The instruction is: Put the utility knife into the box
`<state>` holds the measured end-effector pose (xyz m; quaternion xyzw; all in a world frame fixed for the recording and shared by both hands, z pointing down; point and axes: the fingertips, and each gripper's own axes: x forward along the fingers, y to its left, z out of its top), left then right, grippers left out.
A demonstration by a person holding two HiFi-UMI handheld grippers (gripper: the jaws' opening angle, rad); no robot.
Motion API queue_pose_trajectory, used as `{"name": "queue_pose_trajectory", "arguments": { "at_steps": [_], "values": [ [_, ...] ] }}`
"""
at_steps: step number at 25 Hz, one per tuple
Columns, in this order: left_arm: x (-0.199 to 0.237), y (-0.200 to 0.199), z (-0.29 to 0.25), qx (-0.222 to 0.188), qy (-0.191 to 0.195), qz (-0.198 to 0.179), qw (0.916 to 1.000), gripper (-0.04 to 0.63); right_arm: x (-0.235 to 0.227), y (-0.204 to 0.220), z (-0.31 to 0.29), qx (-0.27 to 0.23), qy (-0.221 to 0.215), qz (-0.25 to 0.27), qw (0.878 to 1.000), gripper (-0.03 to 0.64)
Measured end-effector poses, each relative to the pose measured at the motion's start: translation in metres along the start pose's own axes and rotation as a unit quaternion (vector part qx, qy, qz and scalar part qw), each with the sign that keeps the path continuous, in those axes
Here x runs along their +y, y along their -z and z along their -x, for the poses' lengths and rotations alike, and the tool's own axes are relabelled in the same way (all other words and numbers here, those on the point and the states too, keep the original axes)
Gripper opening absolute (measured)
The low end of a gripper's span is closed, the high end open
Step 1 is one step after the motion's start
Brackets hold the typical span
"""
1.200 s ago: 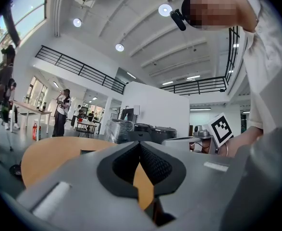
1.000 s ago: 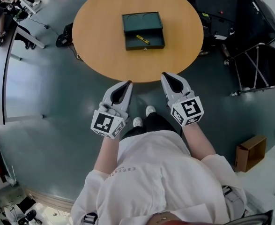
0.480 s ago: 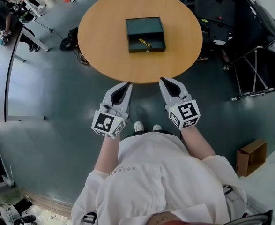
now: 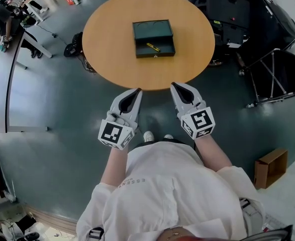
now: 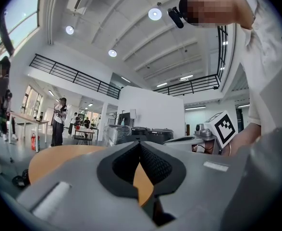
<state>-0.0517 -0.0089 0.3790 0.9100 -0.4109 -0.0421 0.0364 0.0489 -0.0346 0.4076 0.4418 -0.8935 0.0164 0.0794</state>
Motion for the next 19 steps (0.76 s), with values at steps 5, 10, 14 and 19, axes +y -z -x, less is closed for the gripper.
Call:
{"name": "queue_pose_trajectory", "arguments": {
  "at_steps": [5, 10, 14, 19],
  "values": [
    [0.001, 0.0, -0.003, 0.004, -0.002, 0.003, 1.0, 0.002, -0.005, 0.003, 0.001, 0.002, 0.006, 0.0, 1.0, -0.008],
    [0.003, 0.007, -0.005, 0.005, -0.001, 0.004, 1.0, 0.002, -0.009, 0.004, -0.001, 0.007, 0.01, 0.002, 1.0, -0.008],
    [0.005, 0.007, -0.005, 0.01, -0.005, 0.01, 0.9999, 0.002, -0.008, 0.007, -0.004, 0.008, 0.01, 0.001, 1.0, -0.008],
    [0.005, 0.006, -0.004, -0.004, -0.001, 0.023, 0.9997, 0.002, -0.011, 0.007, -0.005, 0.01, 0.006, 0.007, 1.0, -0.008]
  ]
}}
